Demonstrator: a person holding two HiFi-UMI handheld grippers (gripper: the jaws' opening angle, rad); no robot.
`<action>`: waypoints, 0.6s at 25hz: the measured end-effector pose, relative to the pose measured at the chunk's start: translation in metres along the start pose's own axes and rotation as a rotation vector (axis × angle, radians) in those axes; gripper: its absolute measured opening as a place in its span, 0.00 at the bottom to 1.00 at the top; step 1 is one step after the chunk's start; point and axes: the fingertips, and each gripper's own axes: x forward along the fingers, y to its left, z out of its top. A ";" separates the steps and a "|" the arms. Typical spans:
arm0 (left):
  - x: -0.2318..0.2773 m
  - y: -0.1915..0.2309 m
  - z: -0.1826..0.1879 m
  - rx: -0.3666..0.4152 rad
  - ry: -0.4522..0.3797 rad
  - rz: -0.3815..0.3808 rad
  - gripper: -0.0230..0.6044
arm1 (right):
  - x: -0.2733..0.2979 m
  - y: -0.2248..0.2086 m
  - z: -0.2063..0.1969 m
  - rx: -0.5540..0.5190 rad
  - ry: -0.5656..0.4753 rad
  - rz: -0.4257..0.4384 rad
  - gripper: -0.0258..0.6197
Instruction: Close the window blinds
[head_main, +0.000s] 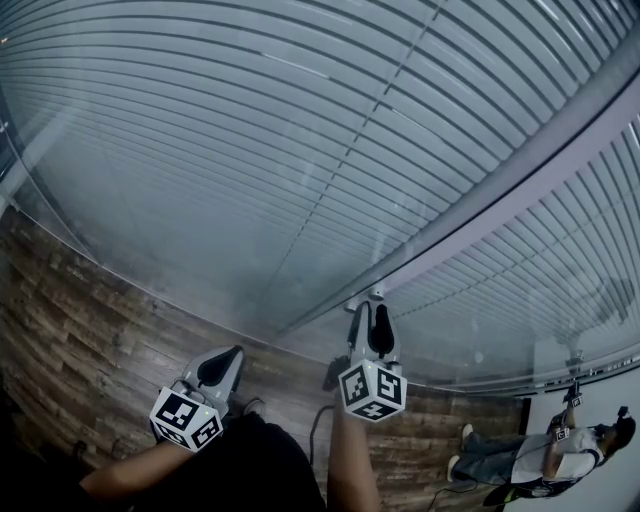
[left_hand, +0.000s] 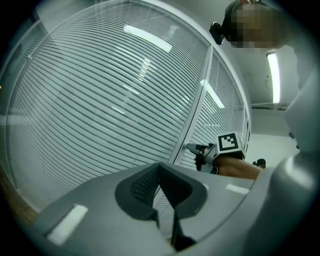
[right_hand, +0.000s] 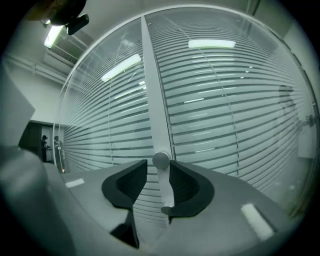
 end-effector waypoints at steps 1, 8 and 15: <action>0.001 -0.001 0.000 0.002 0.001 -0.002 0.04 | -0.003 0.000 0.001 0.007 -0.009 -0.002 0.25; 0.001 -0.006 0.004 0.037 -0.015 -0.001 0.04 | -0.030 0.010 -0.004 -0.009 -0.061 0.028 0.04; 0.000 -0.012 0.023 0.151 -0.081 0.011 0.04 | -0.055 0.021 -0.026 -0.092 -0.042 0.042 0.04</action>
